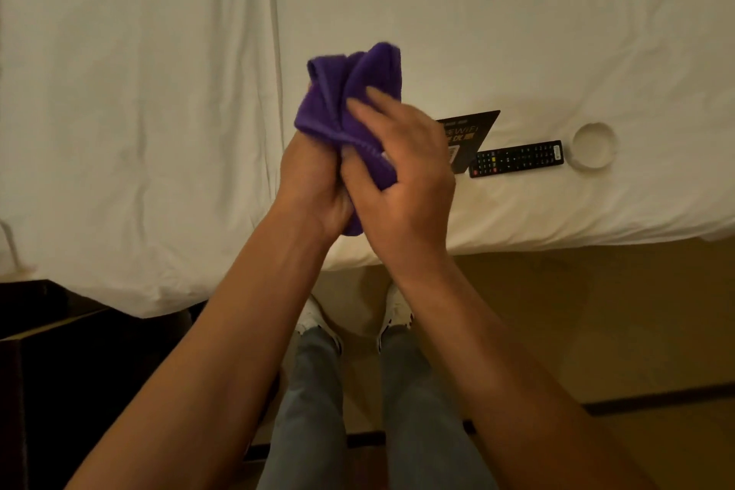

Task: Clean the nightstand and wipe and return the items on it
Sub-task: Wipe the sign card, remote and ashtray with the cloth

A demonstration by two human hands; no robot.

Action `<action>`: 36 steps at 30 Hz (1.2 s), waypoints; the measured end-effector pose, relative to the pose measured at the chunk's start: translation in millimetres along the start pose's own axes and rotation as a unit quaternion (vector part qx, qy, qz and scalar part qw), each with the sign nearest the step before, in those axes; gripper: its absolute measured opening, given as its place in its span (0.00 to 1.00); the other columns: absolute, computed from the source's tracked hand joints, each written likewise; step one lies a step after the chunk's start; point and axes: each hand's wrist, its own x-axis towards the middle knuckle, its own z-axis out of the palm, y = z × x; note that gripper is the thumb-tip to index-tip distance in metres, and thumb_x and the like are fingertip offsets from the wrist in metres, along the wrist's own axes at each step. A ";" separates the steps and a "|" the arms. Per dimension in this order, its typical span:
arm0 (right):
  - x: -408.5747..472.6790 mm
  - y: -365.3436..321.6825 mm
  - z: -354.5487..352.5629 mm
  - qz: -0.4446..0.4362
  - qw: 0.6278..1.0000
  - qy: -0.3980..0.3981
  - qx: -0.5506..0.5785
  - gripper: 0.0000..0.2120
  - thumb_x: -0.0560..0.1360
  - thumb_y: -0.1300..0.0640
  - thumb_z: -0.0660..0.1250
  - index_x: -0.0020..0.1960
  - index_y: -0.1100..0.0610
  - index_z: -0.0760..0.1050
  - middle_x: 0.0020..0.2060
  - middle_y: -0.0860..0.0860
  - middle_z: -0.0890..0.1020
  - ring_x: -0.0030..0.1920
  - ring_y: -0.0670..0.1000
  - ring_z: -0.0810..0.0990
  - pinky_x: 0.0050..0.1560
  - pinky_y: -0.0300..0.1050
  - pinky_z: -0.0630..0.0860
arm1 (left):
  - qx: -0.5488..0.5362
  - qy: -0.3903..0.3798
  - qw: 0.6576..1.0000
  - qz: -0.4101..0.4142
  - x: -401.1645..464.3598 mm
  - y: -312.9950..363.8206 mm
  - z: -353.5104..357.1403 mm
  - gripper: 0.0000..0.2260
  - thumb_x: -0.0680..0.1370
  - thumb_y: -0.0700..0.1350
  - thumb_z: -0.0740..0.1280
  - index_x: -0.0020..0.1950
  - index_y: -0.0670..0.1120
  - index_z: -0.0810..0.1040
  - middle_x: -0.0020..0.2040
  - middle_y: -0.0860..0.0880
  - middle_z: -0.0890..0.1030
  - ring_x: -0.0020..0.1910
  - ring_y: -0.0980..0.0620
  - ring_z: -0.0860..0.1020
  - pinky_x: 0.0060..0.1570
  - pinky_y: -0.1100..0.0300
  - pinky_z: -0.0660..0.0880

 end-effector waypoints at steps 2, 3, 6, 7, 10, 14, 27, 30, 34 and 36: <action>-11.1 5.0 -9.3 -0.006 1.000 -0.022 -0.015 0.19 0.76 0.59 0.74 0.66 0.59 0.81 0.65 0.53 0.82 0.66 0.56 0.77 0.67 0.48 0.75 | 0.003 0.009 1.000 -0.013 1.9 0.8 -3.8 0.16 0.86 0.52 0.57 0.59 0.41 0.76 0.47 0.43 0.79 0.46 0.49 0.79 0.50 0.58 0.79; -16.2 7.1 -14.1 -0.009 0.999 -0.034 -0.021 0.19 0.75 0.59 0.75 0.65 0.59 0.82 0.64 0.53 0.82 0.64 0.56 0.77 0.66 0.46 0.76 | 0.005 0.010 1.000 -0.024 2.8 0.5 -6.1 0.20 0.86 0.56 0.57 0.62 0.40 0.75 0.49 0.43 0.80 0.47 0.48 0.81 0.52 0.56 0.80; -25.3 12.9 -30.2 -0.008 0.996 -0.082 -0.019 0.19 0.74 0.59 0.77 0.64 0.57 0.82 0.62 0.50 0.82 0.63 0.53 0.78 0.63 0.40 0.77 | 0.008 0.015 0.998 -0.053 5.5 1.8 -12.1 0.29 0.83 0.62 0.57 0.73 0.40 0.69 0.59 0.39 0.81 0.55 0.43 0.82 0.57 0.51 0.81; -25.4 15.7 -36.4 0.003 0.995 -0.101 0.000 0.18 0.74 0.59 0.77 0.64 0.56 0.82 0.62 0.48 0.82 0.63 0.50 0.79 0.62 0.39 0.78 | 0.014 0.017 0.998 -0.054 7.4 3.1 -13.4 0.29 0.83 0.62 0.58 0.75 0.42 0.68 0.63 0.39 0.80 0.59 0.43 0.81 0.59 0.48 0.80; -16.8 20.3 -58.0 0.128 0.978 -0.096 0.136 0.16 0.76 0.61 0.74 0.62 0.52 0.81 0.56 0.41 0.84 0.57 0.43 0.83 0.52 0.37 0.82 | 0.054 0.029 0.998 -0.012 13.3 9.1 -15.9 0.30 0.82 0.62 0.60 0.73 0.40 0.70 0.62 0.38 0.79 0.60 0.43 0.81 0.63 0.43 0.78; 17.2 10.8 -74.1 0.178 0.960 0.045 0.212 0.11 0.77 0.58 0.72 0.58 0.49 0.82 0.46 0.39 0.86 0.50 0.42 0.85 0.47 0.35 0.81 | 0.205 -0.003 0.978 0.030 9.5 15.5 -11.0 0.23 0.82 0.62 0.58 0.62 0.44 0.76 0.56 0.42 0.73 0.47 0.48 0.78 0.47 0.55 0.79; 2.1 -1.3 -23.6 0.033 0.997 0.072 -0.003 0.19 0.76 0.63 0.72 0.66 0.62 0.80 0.64 0.58 0.80 0.65 0.56 0.78 0.64 0.53 0.78 | 0.384 0.088 0.904 0.164 -5.9 -10.3 2.6 0.14 0.84 0.46 0.62 0.48 0.37 0.81 0.41 0.38 0.82 0.42 0.42 0.79 0.45 0.47 0.80; -21.5 -0.7 -24.6 0.035 0.998 0.048 -0.007 0.20 0.75 0.63 0.73 0.66 0.62 0.80 0.65 0.59 0.78 0.66 0.57 0.77 0.63 0.53 0.79 | 0.317 0.109 0.933 0.133 -3.8 -11.0 3.3 0.17 0.85 0.51 0.62 0.49 0.40 0.83 0.41 0.43 0.81 0.41 0.46 0.78 0.45 0.53 0.78; -41.2 4.1 -31.4 0.054 0.998 0.004 0.013 0.20 0.74 0.63 0.75 0.65 0.60 0.81 0.63 0.56 0.80 0.65 0.54 0.79 0.62 0.48 0.81 | 0.276 0.114 0.948 0.109 3.4 -4.2 -8.3 0.17 0.85 0.51 0.62 0.55 0.39 0.82 0.46 0.44 0.82 0.45 0.47 0.80 0.49 0.53 0.79; -39.8 8.1 -39.6 0.060 0.998 -0.016 0.027 0.18 0.74 0.62 0.75 0.63 0.59 0.81 0.60 0.53 0.81 0.62 0.49 0.80 0.60 0.42 0.81 | 0.281 0.116 0.948 0.091 2.2 -5.6 -16.2 0.17 0.85 0.52 0.61 0.59 0.40 0.80 0.46 0.45 0.81 0.44 0.49 0.80 0.45 0.57 0.79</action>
